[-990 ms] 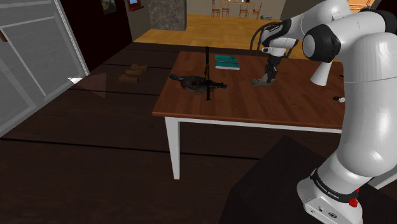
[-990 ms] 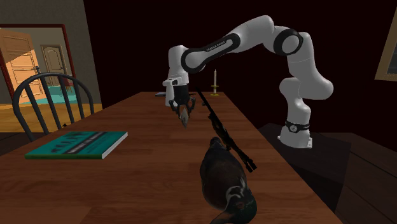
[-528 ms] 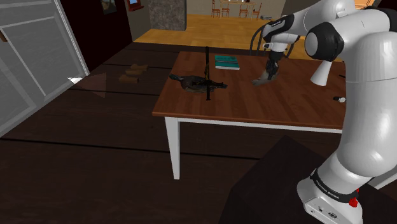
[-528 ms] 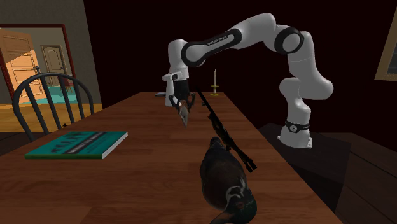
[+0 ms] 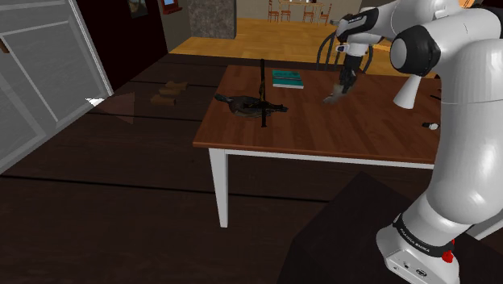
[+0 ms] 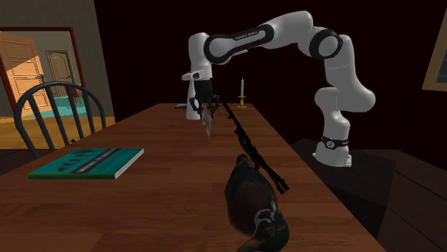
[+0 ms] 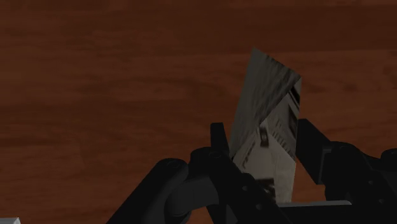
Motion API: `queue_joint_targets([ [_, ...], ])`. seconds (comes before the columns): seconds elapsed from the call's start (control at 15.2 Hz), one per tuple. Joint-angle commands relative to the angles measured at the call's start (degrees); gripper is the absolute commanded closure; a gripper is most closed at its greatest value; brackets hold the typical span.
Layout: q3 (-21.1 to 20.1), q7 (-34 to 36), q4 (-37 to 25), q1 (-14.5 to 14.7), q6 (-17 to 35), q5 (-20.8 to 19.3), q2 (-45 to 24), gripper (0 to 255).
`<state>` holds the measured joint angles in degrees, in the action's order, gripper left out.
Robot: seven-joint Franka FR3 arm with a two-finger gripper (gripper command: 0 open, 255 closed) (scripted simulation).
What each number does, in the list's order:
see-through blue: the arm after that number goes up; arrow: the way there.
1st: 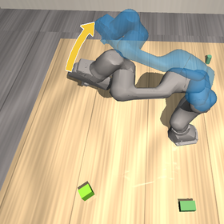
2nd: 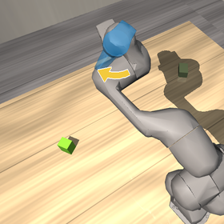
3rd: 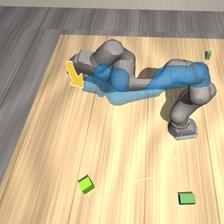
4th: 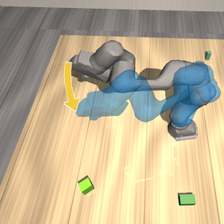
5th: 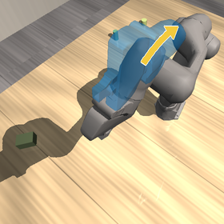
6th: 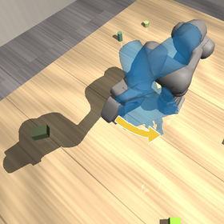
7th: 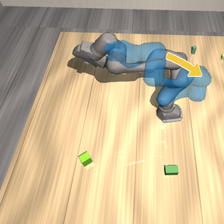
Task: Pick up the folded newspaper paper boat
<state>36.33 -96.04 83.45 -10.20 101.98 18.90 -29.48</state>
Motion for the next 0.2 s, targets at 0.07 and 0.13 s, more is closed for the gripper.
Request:
queue_joint_targets([
  [0.07, 0.2, 0.2, -1.0, 0.0, -1.5, -0.4, 0.6, 255],
  [0.13, 0.2, 0.2, -1.0, 0.0, -1.5, -0.4, 0.6, 255],
])
